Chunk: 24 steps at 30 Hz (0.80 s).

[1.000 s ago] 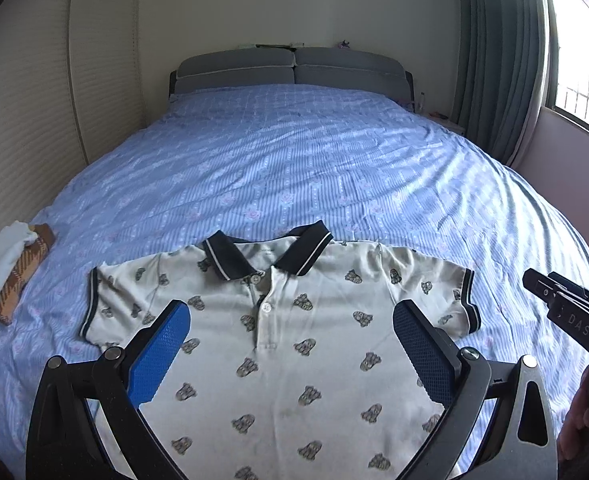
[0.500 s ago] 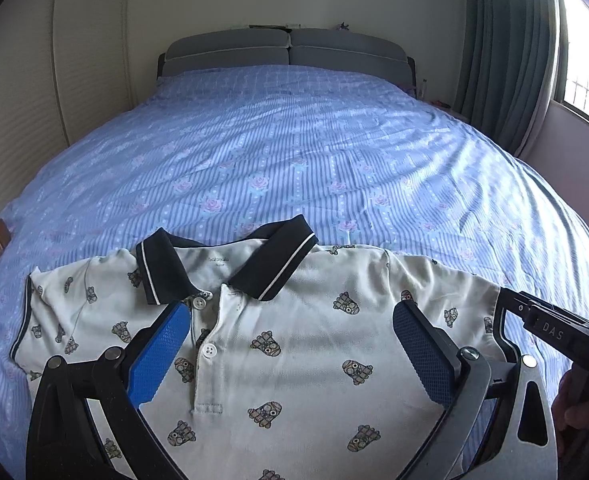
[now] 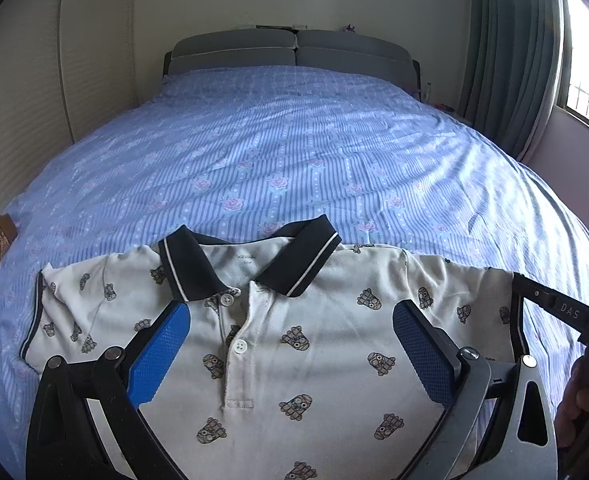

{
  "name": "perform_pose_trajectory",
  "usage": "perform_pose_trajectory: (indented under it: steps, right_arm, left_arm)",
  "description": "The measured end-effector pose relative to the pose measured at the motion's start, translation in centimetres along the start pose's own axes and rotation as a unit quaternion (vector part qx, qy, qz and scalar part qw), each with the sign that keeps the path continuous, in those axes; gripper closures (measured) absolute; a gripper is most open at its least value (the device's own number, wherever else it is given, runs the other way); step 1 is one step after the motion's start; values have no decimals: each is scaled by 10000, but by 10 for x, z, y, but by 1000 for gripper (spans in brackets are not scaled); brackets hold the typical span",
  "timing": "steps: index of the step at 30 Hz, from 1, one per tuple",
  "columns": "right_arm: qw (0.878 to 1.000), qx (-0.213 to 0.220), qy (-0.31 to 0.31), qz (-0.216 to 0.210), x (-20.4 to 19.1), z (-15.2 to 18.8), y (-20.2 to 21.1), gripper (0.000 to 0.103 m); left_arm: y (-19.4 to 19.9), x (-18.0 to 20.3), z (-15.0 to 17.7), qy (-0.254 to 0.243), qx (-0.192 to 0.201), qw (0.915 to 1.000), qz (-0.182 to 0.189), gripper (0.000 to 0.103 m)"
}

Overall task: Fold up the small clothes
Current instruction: 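Move both tools toward the shirt and grasp a sleeve with the right gripper, then fold the sleeve held by the right gripper across the shirt front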

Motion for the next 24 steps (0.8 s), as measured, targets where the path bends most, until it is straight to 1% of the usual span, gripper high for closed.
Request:
perform_pose_trajectory:
  steps: [3,7,11,15,18,22,24]
  right_arm:
    - [9997,130,123,-162,-28,-11,18,97]
    - [9979,298,399,-421,-83,-25,37,97]
    - [9948,335,717,-647,-142,-29,39,97]
    - [9933,140,840,-782,-187,-19,16,97]
    - [9935,-88,890,-709,-207,-4,-12,97]
    - [9936,-480,812,-623,-213,23,-51,97]
    - [9936,-593,774,-572,-210,34,-63,97]
  left_arm:
    - [15,-17,-4,61,73,9999,-57,0]
    - [34,-47,-9,224,138,9996,-118,0]
    - [51,-80,-13,381,205,9989,-181,0]
    - [60,-110,-15,510,223,9981,-257,0]
    - [58,-126,-13,547,155,9980,-293,0]
    - [49,-134,-3,467,-30,9984,-307,0]
    - [45,-134,3,416,-101,9987,-293,0]
Point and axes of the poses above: each gripper's, at about its wrist camera, not at the fingertips, and y roughly against the way its jaws point, x to its right, z to its underside, the point moved 10 cm from there along -y, roughly the way its jaws point, and after that the axes turned 7 degrees about y, right-handed, at the moved point
